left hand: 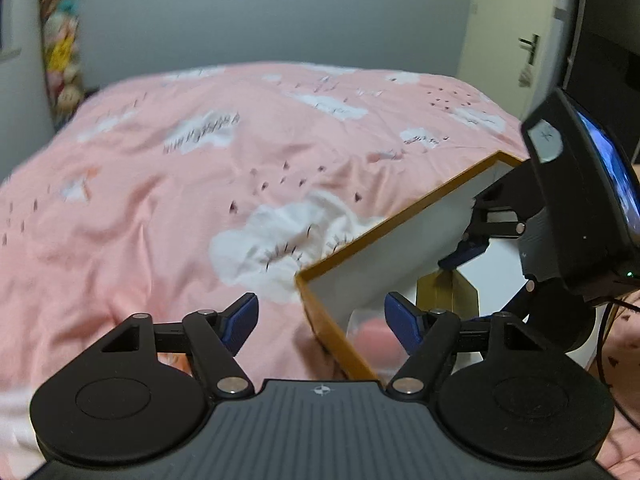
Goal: Organize rigid objects
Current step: 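Carry the cup with the left tool and the gold box with the right tool into the box, then open both tools to release the cup and gold box, then withdraw, then grasp the gold round compact with the right tool while the left tool grasps the white tag pouch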
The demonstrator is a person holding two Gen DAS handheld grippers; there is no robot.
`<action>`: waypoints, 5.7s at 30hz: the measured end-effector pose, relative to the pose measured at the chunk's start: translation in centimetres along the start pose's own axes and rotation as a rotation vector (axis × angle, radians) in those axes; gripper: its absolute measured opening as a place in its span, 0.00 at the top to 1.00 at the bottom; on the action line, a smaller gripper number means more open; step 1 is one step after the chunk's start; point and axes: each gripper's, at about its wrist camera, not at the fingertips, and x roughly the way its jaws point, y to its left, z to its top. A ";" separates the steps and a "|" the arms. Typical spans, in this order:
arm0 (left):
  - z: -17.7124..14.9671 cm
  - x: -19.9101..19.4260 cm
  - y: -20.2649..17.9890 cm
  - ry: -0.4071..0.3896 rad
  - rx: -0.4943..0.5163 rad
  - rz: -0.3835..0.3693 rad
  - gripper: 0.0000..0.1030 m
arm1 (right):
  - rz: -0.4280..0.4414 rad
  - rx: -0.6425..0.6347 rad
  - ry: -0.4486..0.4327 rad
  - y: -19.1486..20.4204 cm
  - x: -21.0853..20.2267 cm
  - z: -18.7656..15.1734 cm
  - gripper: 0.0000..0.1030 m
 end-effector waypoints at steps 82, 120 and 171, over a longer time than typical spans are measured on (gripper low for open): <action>-9.9 -9.7 10.6 0.168 -0.369 0.179 0.36 | 0.399 0.505 -0.207 11.2 -3.2 10.7 0.29; -9.2 -8.8 8.8 0.083 -0.305 0.170 0.35 | 0.209 0.513 -0.173 11.8 -0.5 9.7 0.73; -8.4 4.1 10.9 0.247 -0.623 -0.075 0.64 | 0.141 0.453 -0.250 4.9 -0.8 8.0 0.73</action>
